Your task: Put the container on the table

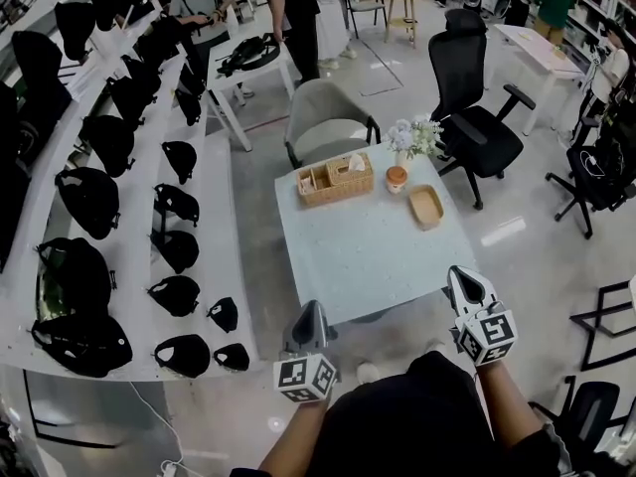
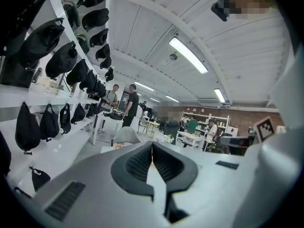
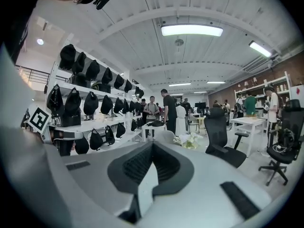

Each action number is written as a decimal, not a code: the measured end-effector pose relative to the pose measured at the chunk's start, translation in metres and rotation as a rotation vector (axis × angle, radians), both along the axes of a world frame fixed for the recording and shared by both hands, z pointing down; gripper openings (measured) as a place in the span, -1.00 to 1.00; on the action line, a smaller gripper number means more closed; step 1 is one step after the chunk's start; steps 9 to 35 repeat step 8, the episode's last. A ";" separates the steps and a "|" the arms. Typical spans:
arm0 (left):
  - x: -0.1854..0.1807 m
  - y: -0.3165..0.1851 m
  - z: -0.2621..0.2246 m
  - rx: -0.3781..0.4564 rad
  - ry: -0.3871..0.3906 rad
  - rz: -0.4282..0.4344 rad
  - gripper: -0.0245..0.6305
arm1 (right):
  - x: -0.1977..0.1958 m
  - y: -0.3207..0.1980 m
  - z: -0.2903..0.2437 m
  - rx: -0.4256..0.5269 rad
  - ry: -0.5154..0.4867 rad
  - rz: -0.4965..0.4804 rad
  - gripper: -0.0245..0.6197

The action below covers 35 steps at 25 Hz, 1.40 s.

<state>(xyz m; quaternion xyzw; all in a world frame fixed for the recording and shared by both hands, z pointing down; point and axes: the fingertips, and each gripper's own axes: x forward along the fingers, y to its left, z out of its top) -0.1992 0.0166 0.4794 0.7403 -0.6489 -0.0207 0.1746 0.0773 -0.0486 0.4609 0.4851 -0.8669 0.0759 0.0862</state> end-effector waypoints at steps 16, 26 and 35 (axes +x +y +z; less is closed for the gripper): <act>0.011 0.004 0.025 -0.033 -0.011 0.004 -0.90 | 0.020 0.000 0.012 -0.015 -0.009 0.024 -0.93; 0.011 0.004 0.025 -0.033 -0.011 0.004 -0.90 | 0.020 0.000 0.012 -0.015 -0.009 0.024 -0.93; 0.011 0.004 0.025 -0.033 -0.011 0.004 -0.90 | 0.020 0.000 0.012 -0.015 -0.009 0.024 -0.93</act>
